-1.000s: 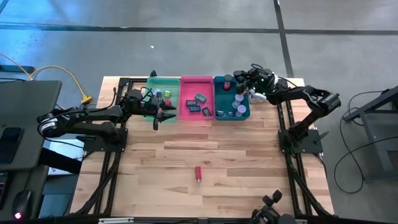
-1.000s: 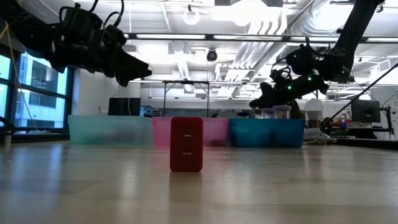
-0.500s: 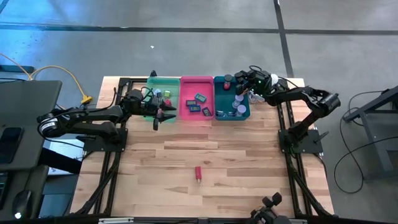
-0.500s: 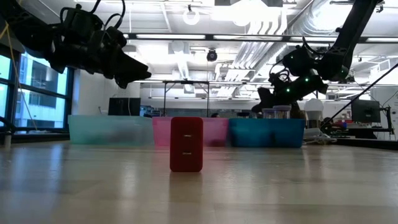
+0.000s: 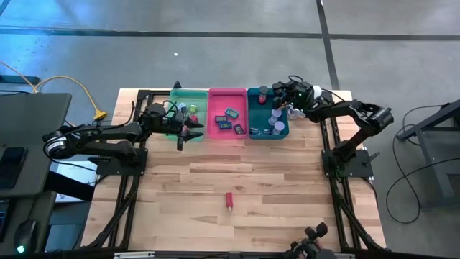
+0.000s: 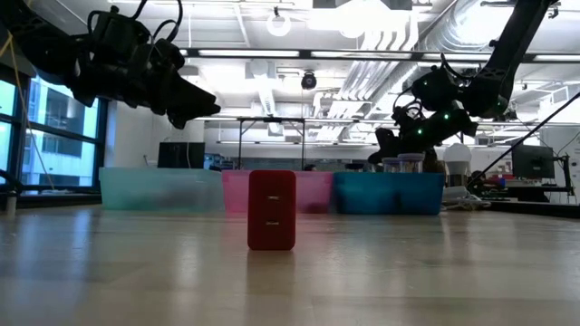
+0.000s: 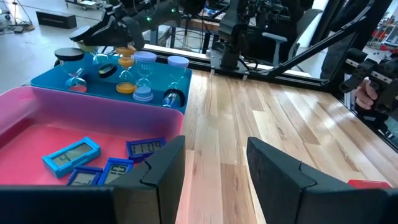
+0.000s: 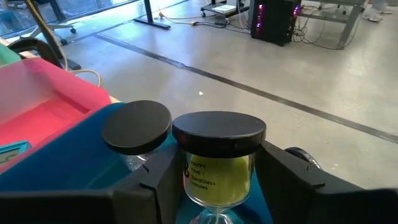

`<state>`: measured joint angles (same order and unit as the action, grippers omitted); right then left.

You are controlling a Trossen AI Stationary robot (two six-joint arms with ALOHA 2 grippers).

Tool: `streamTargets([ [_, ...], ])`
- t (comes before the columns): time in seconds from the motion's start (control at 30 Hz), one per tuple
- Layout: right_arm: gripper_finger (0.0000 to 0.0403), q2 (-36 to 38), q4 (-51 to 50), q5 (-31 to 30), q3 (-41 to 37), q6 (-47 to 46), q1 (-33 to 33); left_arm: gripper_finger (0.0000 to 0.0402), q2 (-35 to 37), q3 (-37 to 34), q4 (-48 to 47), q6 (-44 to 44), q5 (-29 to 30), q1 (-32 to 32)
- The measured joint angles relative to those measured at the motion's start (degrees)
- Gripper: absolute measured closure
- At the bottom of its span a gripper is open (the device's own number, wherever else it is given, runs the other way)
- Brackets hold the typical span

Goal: Pick & Place Office items
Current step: Put the yellow black hourglass into the blue bin, then adjust the blue hourglass in the blue bin

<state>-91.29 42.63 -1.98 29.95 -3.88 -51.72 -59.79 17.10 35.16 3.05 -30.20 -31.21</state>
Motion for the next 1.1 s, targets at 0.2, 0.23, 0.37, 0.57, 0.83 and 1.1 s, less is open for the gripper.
streamTargets([
  [0.2,0.0205,0.0,-0.66,-1.4,0.0,-0.26,-0.02,0.0236,0.0,0.0,0.0,0.0,0.0,0.0],
  [0.23,0.0202,0.0,-0.88,-1.66,0.0,-0.35,-0.02,0.0236,0.0,0.0,0.0,0.0,0.0,0.0],
  [0.37,0.0192,0.0,-1.76,-4.17,0.09,-0.59,-0.02,0.0236,0.0,0.0,0.0,0.0,0.0,0.0],
  [0.57,0.0187,0.0,-1.9,-3.6,0.09,-0.57,-0.02,0.0236,0.0,0.0,0.02,-0.02,0.0,-0.02],
  [0.83,0.0188,0.0,-1.37,-3.52,0.09,0.53,0.1,0.0236,0.0,0.0,0.02,-0.04,0.0,-0.02],
  [1.1,0.0188,0.0,-0.23,-3.79,-0.02,2.47,0.81,0.0236,0.0,0.0,0.02,-0.04,0.0,0.0],
])
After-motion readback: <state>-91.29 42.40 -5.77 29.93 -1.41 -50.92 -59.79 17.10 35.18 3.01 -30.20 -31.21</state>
